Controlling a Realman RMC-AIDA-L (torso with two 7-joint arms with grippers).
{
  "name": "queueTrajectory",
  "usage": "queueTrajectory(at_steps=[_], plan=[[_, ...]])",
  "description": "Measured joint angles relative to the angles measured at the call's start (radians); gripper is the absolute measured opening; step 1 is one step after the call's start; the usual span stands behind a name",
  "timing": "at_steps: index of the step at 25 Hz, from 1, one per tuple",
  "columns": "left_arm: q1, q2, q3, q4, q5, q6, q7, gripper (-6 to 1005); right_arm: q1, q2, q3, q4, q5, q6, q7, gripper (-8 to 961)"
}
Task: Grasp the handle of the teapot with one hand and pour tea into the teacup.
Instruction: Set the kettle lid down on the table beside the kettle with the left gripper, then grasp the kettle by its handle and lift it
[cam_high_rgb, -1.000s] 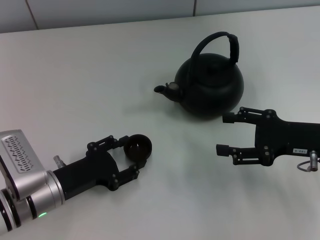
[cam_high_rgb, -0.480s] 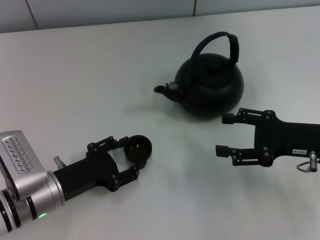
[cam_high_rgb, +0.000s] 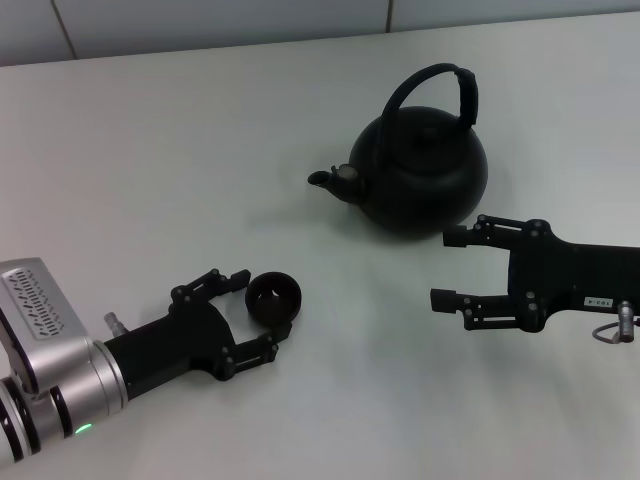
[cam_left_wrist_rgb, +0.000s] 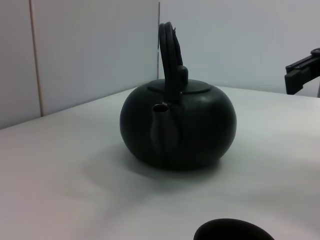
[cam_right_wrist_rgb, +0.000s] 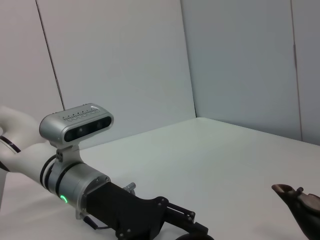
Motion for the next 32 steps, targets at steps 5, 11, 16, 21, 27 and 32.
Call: queueTrajectory(at_steps=[5,11,16,21,27,32], plan=[[0.001,0.000,0.003,0.000,0.000,0.001,-0.001,765,0.000,0.000,-0.002,0.000,0.001,0.000,0.003,827],[0.002,0.000,0.016,0.005,0.000,0.008,-0.007,828,0.004,0.001,-0.002,0.000,0.001,0.000,0.008,827],[0.016,0.001,0.025,0.020,0.000,0.023,-0.039,827,0.011,0.001,-0.001,0.006,0.002,0.011,0.009,827],[0.054,0.004,0.018,0.062,-0.002,0.079,-0.042,826,0.016,0.003,-0.001,0.010,0.002,0.017,0.010,827],[0.102,0.007,0.015,0.107,-0.006,0.179,-0.042,825,0.023,0.004,0.004,0.024,0.002,0.032,0.007,827],[0.154,0.009,0.012,0.170,-0.009,0.276,-0.051,824,0.031,0.004,0.007,0.068,0.048,0.062,-0.014,826]])
